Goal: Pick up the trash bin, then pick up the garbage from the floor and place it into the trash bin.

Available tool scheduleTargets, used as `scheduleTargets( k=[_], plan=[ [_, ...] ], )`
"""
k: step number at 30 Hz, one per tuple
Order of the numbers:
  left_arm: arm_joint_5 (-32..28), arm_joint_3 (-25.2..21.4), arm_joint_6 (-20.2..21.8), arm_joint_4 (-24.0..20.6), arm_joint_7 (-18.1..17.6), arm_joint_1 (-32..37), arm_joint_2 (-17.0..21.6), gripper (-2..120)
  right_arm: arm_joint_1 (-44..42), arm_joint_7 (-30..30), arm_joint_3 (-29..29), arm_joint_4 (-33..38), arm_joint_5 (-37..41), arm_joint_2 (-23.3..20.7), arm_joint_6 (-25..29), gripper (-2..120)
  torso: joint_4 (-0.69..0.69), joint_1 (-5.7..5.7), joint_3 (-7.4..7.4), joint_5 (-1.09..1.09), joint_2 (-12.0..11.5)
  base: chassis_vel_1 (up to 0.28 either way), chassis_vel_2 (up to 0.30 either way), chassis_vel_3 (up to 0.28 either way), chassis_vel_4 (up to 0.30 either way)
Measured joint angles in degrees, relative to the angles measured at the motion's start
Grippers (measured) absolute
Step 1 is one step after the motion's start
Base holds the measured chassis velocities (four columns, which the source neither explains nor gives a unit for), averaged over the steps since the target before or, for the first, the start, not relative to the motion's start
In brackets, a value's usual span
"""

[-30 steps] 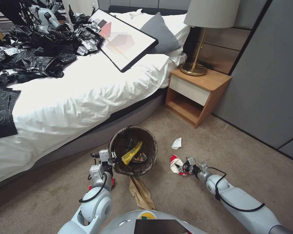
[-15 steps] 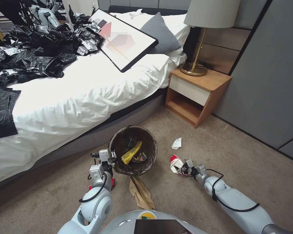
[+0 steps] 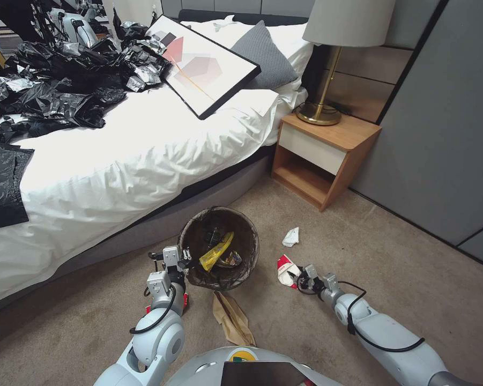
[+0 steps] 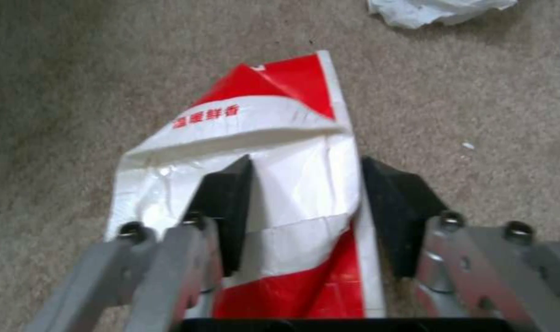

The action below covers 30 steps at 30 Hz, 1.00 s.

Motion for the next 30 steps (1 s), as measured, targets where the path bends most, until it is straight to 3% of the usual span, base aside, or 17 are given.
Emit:
scheduleTargets(
  k=[9, 11, 30],
  plan=[
    [-0.08, 0.02, -0.06, -0.12, -0.04, 0.06, 0.10, 2, -0.54, 0.20, 0.33, 1.42, 0.09, -0.09, -0.06, 4, 0.01, 0.00, 0.00, 0.03, 0.00, 0.000, 0.000, 0.000, 0.000],
    [-0.08, 0.02, -0.09, -0.15, -0.05, 0.10, 0.07, 2, -0.60, 0.34, 0.38, 1.72, 0.16, -0.14, -0.14, 0, 0.02, 0.00, 0.01, 0.04, 0.00, 0.000, 0.000, 0.000, 0.000],
    [-0.13, 0.15, -0.17, -0.26, -0.13, 0.06, -0.22, 2, -1.35, 1.59, 1.58, 4.31, 0.55, -0.93, -0.23, 0, 0.01, 0.00, 0.01, 0.03, 0.00, 0.000, 0.000, 0.000, 0.000]
  ],
)
